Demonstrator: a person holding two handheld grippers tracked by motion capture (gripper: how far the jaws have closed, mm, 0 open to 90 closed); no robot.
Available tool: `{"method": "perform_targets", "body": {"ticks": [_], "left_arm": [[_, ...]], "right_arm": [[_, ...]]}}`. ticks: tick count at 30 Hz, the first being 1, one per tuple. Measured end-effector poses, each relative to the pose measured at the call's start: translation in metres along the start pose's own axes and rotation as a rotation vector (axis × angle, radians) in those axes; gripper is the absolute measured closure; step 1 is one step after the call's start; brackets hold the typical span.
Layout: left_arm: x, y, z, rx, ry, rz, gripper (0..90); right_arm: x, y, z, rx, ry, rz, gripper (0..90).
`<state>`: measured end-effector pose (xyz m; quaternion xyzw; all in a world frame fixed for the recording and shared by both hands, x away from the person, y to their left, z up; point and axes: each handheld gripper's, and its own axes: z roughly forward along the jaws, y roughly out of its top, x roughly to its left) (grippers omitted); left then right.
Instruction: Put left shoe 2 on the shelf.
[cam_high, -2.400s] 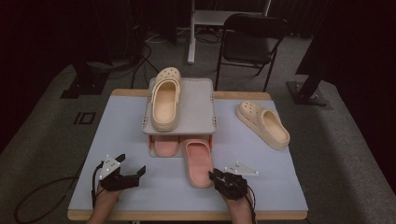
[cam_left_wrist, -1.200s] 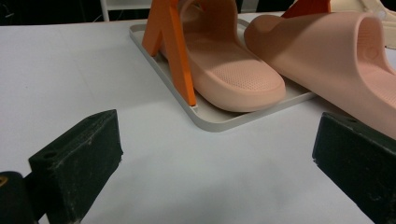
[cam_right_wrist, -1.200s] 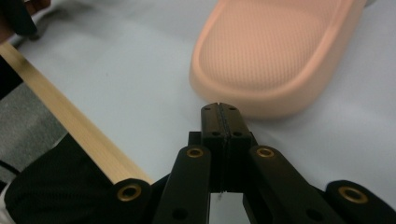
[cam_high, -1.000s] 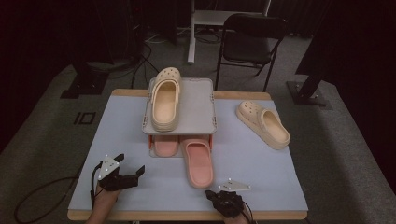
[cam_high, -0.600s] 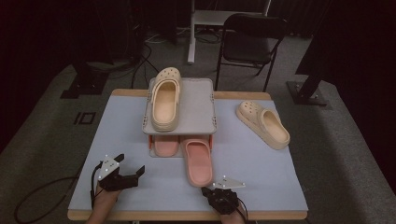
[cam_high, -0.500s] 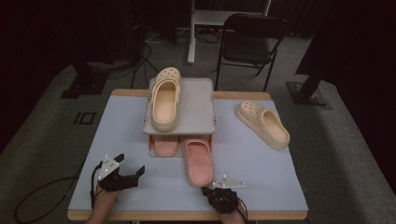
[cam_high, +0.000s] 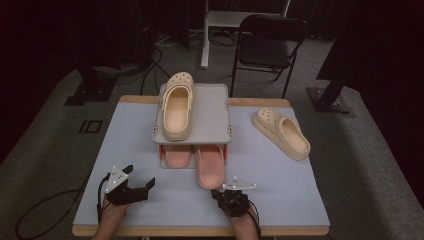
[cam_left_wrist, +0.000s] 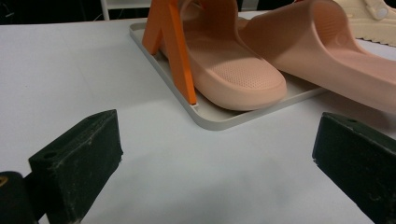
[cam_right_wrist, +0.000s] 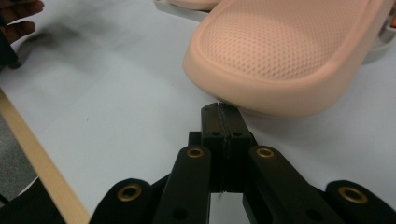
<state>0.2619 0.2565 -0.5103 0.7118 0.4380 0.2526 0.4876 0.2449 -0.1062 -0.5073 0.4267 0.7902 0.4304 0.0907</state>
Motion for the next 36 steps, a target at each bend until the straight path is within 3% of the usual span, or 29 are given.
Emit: {"method": "perform_targets", "body": {"ticks": [7, 13, 29, 36], "left_arm": [[0.0, 0.0, -0.001, -0.001, -0.001, 0.0, 1.5], [0.001, 0.0, 0.0, 0.004, 0.001, 0.0, 1.5], [0.001, -0.001, 0.0, 0.006, -0.001, 0.001, 1.5], [0.001, -0.001, 0.0, 0.009, 0.0, 0.001, 1.5]], "right_arm": [[-0.005, 0.008, 0.012, 0.009, -0.018, 0.012, 90.0], [-0.021, 0.017, 0.022, 0.003, -0.043, 0.053, 90.0], [-0.024, 0.036, 0.04, 0.0, -0.069, 0.042, 89.9], [-0.032, 0.043, 0.049, 0.0, -0.088, 0.065, 89.9]]}}
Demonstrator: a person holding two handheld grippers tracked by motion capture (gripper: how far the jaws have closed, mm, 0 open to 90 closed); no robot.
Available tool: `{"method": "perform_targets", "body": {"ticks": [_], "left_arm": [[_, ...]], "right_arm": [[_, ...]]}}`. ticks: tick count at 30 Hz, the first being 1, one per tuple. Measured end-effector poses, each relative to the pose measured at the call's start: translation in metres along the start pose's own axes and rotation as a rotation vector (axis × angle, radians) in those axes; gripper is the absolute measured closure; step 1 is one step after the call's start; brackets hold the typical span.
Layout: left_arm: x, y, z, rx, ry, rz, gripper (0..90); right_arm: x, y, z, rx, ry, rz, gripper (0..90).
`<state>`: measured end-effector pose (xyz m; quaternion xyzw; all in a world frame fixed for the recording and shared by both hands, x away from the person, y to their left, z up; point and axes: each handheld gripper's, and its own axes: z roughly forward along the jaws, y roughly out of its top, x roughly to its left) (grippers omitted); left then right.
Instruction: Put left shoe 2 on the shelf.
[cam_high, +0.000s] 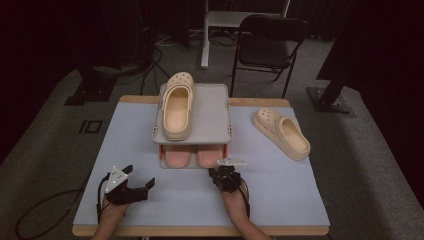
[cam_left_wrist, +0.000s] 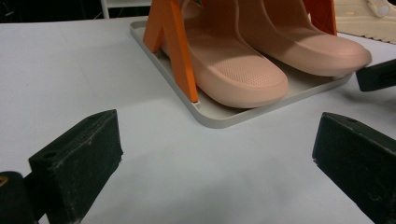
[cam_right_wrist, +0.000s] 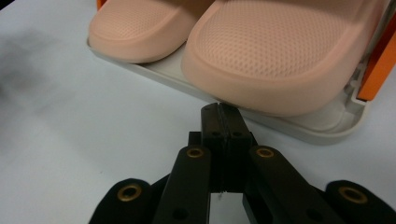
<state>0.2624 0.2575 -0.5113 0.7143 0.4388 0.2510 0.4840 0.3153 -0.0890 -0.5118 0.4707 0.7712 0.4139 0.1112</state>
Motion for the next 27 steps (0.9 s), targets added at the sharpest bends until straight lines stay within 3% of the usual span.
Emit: {"method": "perform_targets", "body": {"ticks": [6, 16, 23, 27], "left_arm": [[0.001, 0.0, 0.0, 0.0, 0.0, 0.001, 1.5], [0.0, 0.0, -0.001, -0.001, 0.003, 0.003, 1.5], [0.0, 0.0, 0.0, 0.003, 0.005, 0.003, 1.5], [-0.001, 0.0, 0.0, 0.002, 0.005, 0.001, 1.5]], "right_arm": [[0.0, -0.004, 0.006, 0.034, 0.018, 0.006, 86.8], [0.003, -0.006, -0.019, -0.018, 0.03, -0.037, 72.8], [-0.009, -0.008, -0.039, -0.059, 0.028, -0.045, 53.7], [-0.014, -0.009, -0.044, -0.07, 0.02, -0.046, 50.4]]}}
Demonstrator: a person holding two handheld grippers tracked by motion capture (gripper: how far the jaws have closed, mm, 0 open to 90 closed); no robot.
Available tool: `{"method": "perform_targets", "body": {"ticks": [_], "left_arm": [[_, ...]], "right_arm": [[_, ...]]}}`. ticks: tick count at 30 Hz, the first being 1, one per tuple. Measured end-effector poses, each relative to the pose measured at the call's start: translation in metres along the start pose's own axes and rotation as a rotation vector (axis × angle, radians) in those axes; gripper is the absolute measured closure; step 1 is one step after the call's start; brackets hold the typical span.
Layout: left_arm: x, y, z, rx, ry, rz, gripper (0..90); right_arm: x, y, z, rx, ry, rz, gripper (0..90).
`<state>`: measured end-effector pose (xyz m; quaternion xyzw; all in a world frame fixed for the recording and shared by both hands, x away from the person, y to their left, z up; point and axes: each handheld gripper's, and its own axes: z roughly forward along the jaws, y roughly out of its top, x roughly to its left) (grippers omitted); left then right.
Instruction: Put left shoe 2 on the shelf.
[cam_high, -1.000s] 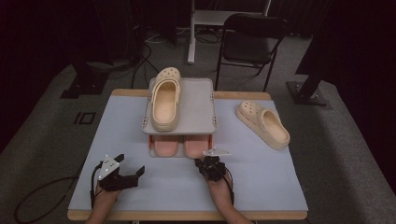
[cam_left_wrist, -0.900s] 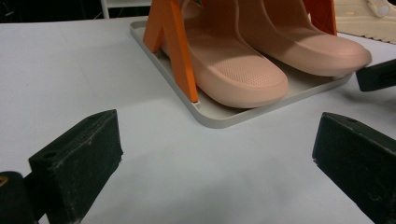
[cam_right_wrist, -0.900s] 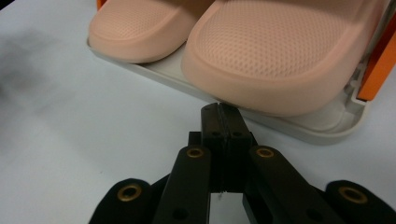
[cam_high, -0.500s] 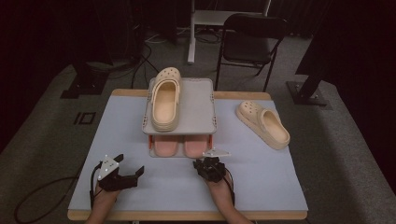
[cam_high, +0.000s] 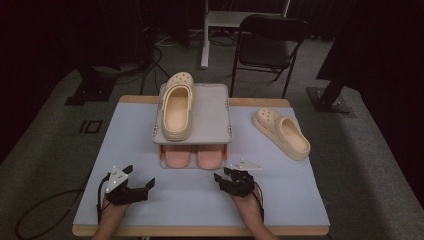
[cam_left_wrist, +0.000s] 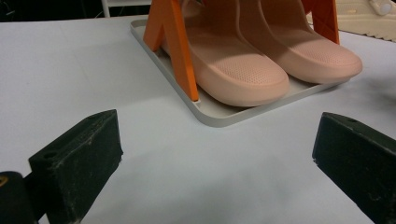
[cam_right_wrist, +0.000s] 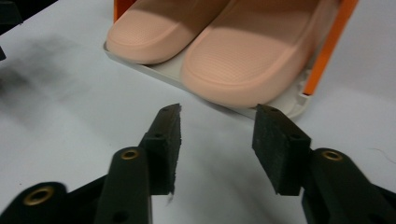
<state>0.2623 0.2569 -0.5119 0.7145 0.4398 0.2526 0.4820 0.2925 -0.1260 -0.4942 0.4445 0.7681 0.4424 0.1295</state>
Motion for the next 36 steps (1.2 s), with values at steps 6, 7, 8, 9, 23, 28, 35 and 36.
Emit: {"method": "perform_targets", "body": {"ticks": [6, 7, 8, 9, 23, 28, 35, 36], "left_arm": [[0.0, 0.0, 0.0, 0.003, 0.0, 0.001, 1.5], [0.0, 0.0, -0.001, 0.004, 0.0, 0.0, 1.5], [0.0, 0.0, -0.001, 0.003, -0.001, -0.001, 1.5], [0.0, 0.0, -0.001, 0.002, 0.001, -0.001, 1.5], [0.0, -0.001, -0.002, 0.002, 0.003, -0.008, 1.5], [0.0, -0.001, -0.002, 0.003, 0.003, -0.009, 1.5], [-0.001, -0.002, -0.001, 0.004, 0.002, -0.011, 1.5], [-0.001, -0.002, -0.001, 0.004, 0.002, -0.011, 1.5]], "right_arm": [[-0.007, 0.0, -0.01, -0.012, -0.015, -0.023, 46.8], [-0.008, 0.0, -0.011, -0.015, -0.017, -0.027, 45.6], [-0.011, 0.001, -0.015, -0.023, -0.035, -0.039, 45.2], [-0.015, 0.002, -0.018, -0.033, -0.039, -0.039, 42.9], [-0.067, 0.003, -0.043, -0.054, -0.097, 0.04, 32.1], [-0.087, 0.004, -0.052, -0.076, -0.139, 0.061, 32.0], [-0.114, 0.004, -0.066, -0.095, -0.175, 0.08, 31.1], [-0.114, 0.004, -0.066, -0.095, -0.175, 0.08, 31.1]]}}
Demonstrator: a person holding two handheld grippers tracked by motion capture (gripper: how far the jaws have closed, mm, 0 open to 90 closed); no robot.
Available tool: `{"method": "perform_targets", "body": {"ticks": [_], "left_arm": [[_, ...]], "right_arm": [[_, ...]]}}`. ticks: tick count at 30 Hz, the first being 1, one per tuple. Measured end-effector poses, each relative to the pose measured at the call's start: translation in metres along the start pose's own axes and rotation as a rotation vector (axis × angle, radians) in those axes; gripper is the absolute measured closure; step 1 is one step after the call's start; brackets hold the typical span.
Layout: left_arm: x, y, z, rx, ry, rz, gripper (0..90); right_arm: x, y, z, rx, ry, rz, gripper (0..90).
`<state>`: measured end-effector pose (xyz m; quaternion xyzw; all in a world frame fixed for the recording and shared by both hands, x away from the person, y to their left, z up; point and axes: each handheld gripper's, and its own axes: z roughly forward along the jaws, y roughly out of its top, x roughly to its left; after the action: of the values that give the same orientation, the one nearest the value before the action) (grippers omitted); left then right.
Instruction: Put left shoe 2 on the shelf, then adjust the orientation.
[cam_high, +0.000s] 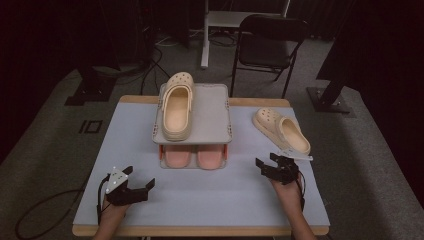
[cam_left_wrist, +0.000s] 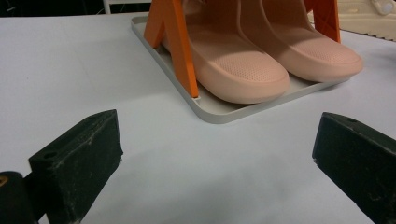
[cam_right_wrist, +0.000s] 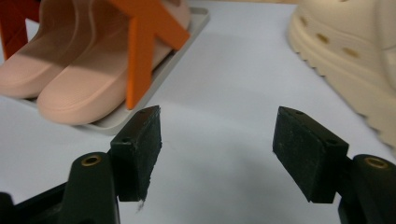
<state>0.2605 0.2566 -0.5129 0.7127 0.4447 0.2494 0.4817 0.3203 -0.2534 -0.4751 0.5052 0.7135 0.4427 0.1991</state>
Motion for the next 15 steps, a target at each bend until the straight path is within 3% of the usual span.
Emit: {"method": "perform_targets", "body": {"ticks": [2, 4, 15], "left_arm": [[0.0, 0.0, 0.0, 0.004, 0.0, 0.002, 1.5], [0.0, 0.0, 0.0, 0.004, 0.0, 0.002, 1.5], [0.0, 0.0, 0.0, -0.003, -0.003, 0.001, 1.5]], "right_arm": [[-0.002, 0.0, 0.0, -0.002, -0.004, 0.002, 31.1], [-0.017, 0.002, -0.004, -0.018, -0.03, 0.019, 30.8], [-0.038, 0.009, -0.009, -0.052, -0.053, 0.023, 28.0]]}}
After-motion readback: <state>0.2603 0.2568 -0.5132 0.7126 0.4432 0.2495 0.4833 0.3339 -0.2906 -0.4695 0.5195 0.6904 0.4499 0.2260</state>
